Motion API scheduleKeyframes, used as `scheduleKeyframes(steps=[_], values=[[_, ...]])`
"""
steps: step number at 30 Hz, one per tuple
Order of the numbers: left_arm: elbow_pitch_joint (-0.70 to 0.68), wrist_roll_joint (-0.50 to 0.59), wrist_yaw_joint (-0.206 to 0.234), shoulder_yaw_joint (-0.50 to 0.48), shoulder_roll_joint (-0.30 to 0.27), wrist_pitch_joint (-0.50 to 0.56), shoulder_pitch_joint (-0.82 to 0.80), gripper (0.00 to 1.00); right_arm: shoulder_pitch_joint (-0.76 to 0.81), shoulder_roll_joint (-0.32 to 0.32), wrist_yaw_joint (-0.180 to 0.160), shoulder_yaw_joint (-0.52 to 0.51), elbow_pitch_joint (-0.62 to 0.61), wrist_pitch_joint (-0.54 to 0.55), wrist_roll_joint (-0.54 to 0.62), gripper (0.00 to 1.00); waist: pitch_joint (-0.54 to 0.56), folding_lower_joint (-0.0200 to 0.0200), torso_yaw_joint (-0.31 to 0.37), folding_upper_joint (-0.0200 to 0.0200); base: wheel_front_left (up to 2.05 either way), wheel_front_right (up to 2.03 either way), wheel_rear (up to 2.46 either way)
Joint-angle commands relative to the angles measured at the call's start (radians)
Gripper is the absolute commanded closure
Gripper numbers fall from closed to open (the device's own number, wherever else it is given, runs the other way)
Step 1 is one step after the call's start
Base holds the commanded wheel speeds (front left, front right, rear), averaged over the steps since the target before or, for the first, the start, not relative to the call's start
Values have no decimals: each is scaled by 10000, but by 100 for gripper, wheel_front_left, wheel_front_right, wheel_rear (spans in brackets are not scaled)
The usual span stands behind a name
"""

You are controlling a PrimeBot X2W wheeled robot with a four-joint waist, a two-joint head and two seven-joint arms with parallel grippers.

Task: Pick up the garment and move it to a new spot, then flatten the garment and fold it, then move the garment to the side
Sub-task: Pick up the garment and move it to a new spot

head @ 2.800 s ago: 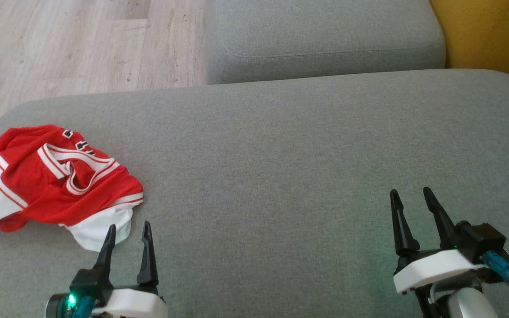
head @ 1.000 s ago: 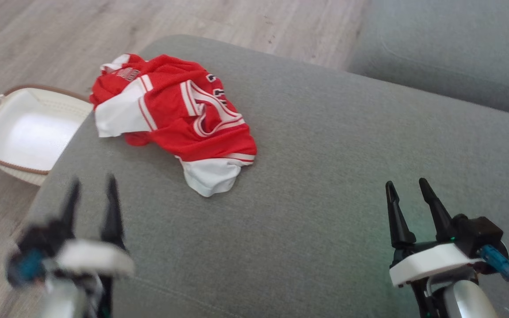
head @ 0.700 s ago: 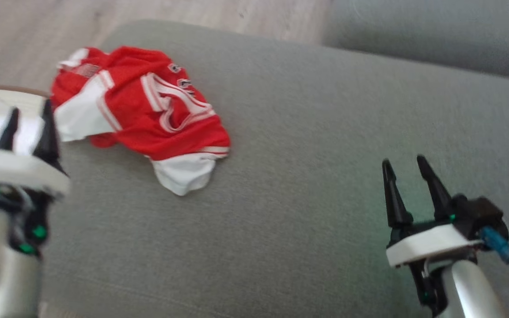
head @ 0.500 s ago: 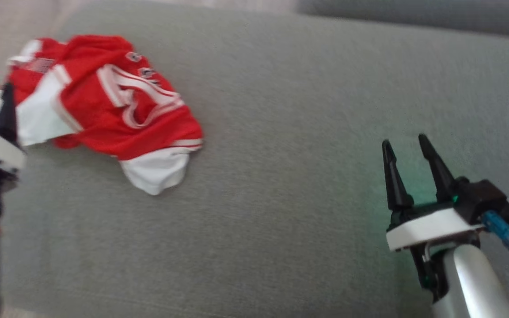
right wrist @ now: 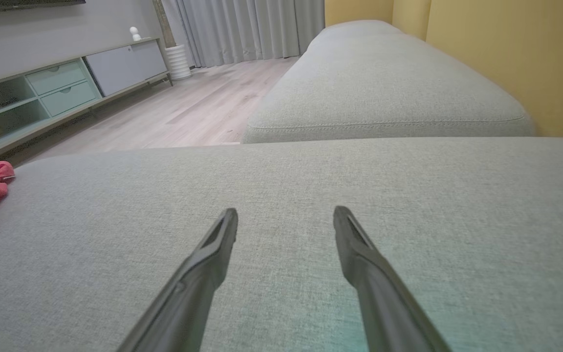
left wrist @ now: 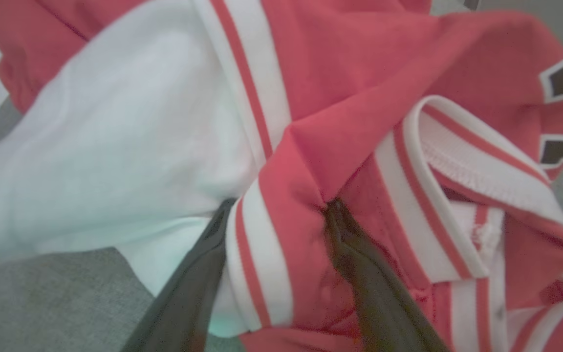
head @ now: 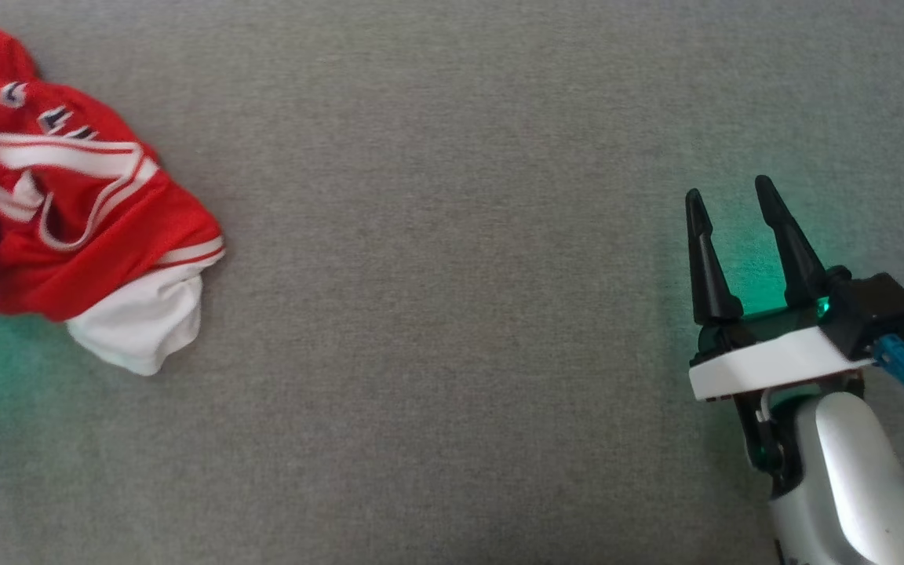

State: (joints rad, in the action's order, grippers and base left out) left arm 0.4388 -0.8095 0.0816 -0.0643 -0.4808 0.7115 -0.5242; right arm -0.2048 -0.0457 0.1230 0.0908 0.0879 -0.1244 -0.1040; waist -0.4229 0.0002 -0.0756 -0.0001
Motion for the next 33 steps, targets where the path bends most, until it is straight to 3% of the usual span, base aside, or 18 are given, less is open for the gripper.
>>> scheduleKeyframes(steps=[1,2,5,11,21,28,33], values=[[-292,35,112,-366,-689,119,5,75,-269,-45,77,265,-349,-89,-11,0,-52,-2,91,1,0,0,0],[-367,56,204,-378,-734,181,41,100,-290,-45,77,270,-332,-103,-37,0,-23,-2,99,1,0,0,0],[-635,136,351,-417,-863,201,147,100,-309,-45,77,274,-207,-155,-116,0,174,-2,84,1,0,0,0],[-1396,482,61,-535,-1112,-856,-178,100,-150,-45,77,202,176,-359,-364,0,1024,-2,-70,1,0,0,0],[-2922,983,-1067,169,-1235,-2097,-2101,100,398,-45,77,222,843,-726,-968,0,2910,-2,-117,1,0,0,0],[-4142,687,-1502,1210,-161,-2233,-3426,100,621,-45,77,237,1023,-835,-1169,0,3521,-2,355,1,0,0,0],[-4727,564,-1551,2017,778,-2268,-3900,100,636,-45,77,122,946,-779,-1108,0,3612,-2,960,1,0,0,0]])
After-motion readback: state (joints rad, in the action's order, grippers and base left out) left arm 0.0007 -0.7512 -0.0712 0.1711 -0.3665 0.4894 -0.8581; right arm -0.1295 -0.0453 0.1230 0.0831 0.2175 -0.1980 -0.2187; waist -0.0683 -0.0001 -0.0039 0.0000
